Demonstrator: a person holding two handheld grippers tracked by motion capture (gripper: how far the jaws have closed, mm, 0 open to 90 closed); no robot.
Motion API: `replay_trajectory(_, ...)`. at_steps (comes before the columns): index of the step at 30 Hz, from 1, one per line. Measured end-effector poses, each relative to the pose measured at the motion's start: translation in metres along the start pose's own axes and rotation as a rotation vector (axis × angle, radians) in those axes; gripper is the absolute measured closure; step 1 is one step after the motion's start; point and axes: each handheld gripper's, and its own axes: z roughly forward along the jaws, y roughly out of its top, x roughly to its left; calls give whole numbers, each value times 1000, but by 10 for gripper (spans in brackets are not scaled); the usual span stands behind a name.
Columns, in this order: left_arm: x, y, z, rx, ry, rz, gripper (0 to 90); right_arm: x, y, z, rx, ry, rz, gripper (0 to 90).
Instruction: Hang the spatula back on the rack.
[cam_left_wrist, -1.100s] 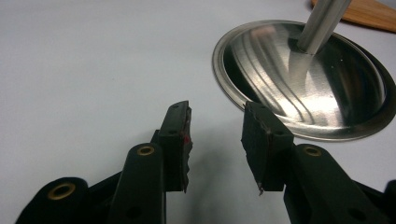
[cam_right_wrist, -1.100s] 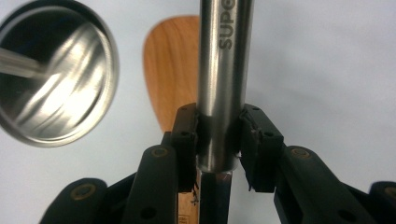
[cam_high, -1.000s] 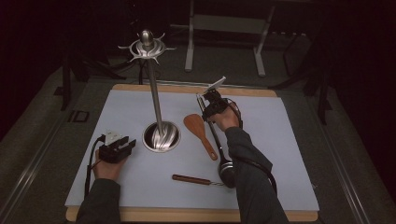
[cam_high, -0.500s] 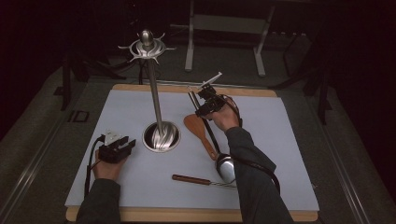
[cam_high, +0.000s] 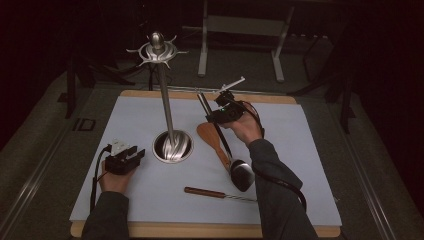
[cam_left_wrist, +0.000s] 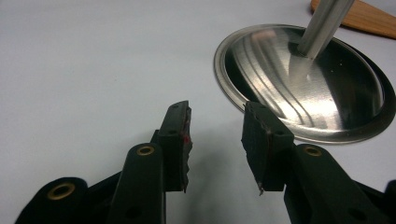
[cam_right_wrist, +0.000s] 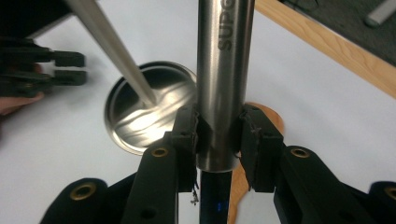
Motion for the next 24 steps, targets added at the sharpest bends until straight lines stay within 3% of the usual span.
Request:
replay_trajectory(9, 0, 0, 0, -2, 0, 0, 620, 9, -5, -14, -84, 43, -72, 692)
replay_trajectory(12, 0, 0, 0, -2, -1, -1, 619, 17, -8, -22, -122, 59, -121, 692)
replay_trajectory(18, 0, 0, 0, -2, 0, 0, 619, 27, -14, -31, -181, 84, -176, 693)
replay_trajectory(24, 0, 0, 0, -2, 0, 0, 618, 34, -19, -42, -226, 120, -205, 693)
